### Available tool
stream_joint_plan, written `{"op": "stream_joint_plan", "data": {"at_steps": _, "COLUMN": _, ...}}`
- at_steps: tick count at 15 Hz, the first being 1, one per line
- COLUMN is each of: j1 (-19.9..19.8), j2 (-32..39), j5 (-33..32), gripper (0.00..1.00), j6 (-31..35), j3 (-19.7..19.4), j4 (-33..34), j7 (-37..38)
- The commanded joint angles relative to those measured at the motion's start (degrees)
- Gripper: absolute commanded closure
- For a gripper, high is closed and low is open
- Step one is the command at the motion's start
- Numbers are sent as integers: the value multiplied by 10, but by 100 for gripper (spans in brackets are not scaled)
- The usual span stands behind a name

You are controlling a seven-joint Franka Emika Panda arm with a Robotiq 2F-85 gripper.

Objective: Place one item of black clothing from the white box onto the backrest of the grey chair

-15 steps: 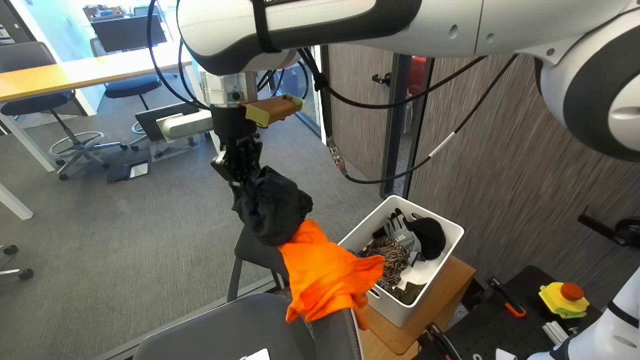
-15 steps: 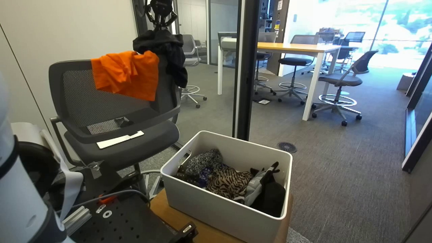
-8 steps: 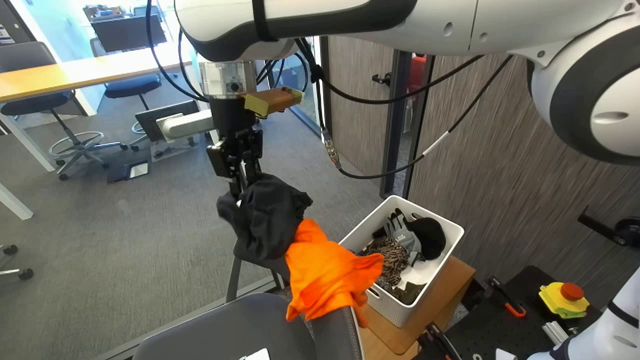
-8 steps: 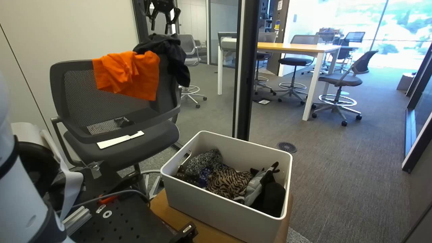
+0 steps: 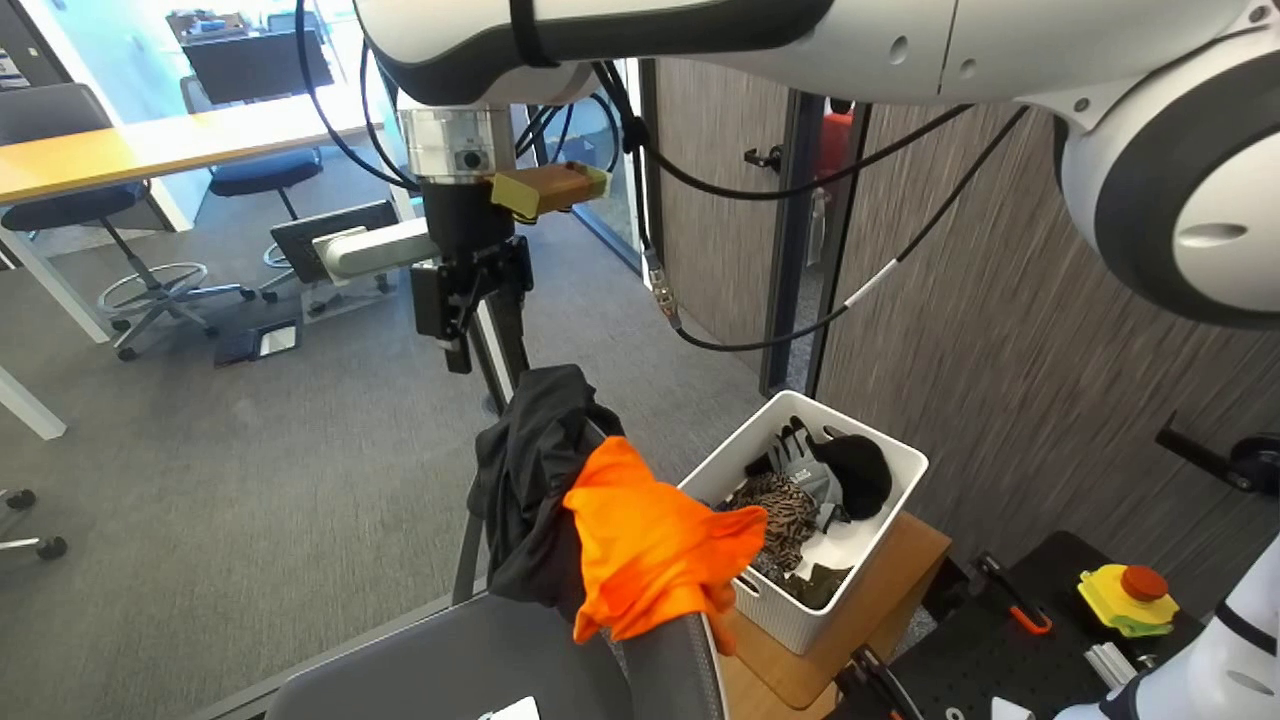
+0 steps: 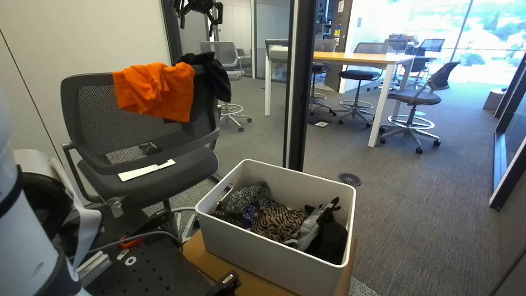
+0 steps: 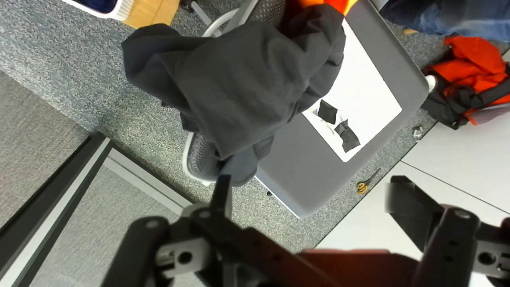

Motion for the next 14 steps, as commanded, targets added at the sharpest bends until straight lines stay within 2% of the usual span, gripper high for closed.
{"op": "stream_joint_plan", "data": {"at_steps": 1, "j1": -5, "j2": 4, "j5": -3, "gripper": 0, "j6": -16, "j3": -8, "j4": 33, "j7": 14}}
{"op": "stream_joint_plan", "data": {"at_steps": 7, "j1": -59, "j2": -107, "j5": 12, "gripper": 0, "j6": -19, "j3": -42, "j4": -19, "j7": 61}}
{"op": "stream_joint_plan", "data": {"at_steps": 9, "j1": -82, "j2": -161, "j5": 12, "gripper": 0, "j6": -26, "j3": -56, "j4": -59, "j7": 61}}
{"op": "stream_joint_plan", "data": {"at_steps": 14, "j1": -135, "j2": -292, "j5": 13, "gripper": 0, "j6": -41, "j3": -92, "j4": -207, "j7": 8}}
